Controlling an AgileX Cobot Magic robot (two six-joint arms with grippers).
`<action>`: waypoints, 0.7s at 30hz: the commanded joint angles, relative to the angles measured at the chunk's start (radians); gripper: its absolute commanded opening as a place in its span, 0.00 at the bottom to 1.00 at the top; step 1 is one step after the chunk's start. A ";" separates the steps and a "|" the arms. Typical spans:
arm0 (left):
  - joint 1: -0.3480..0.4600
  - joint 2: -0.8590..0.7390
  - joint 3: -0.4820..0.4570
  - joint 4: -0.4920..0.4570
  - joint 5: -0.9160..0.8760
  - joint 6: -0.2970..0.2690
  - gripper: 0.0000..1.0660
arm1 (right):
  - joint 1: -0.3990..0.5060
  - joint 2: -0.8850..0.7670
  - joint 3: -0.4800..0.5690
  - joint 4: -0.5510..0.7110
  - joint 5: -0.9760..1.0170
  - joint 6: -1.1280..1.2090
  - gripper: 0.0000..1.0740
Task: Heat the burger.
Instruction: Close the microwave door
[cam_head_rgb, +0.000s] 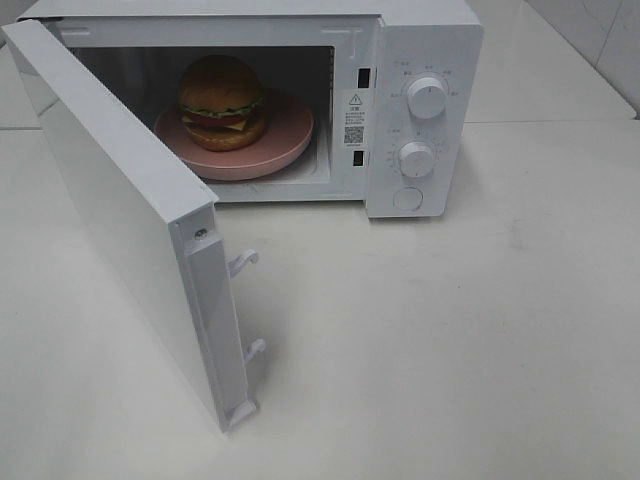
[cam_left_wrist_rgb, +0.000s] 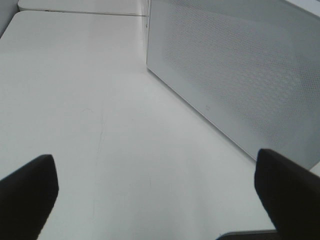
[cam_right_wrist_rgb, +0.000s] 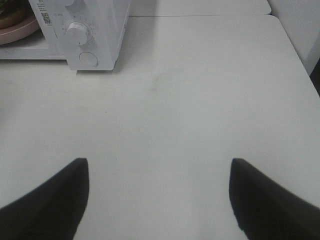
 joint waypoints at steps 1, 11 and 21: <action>-0.001 0.007 -0.022 -0.013 -0.041 -0.001 0.94 | -0.003 -0.027 0.004 -0.001 -0.011 -0.011 0.70; -0.001 0.185 -0.029 -0.033 -0.195 -0.001 0.92 | -0.003 -0.027 0.004 -0.001 -0.011 -0.011 0.70; -0.001 0.440 -0.029 -0.093 -0.371 0.057 0.92 | -0.003 -0.027 0.004 -0.001 -0.011 -0.011 0.70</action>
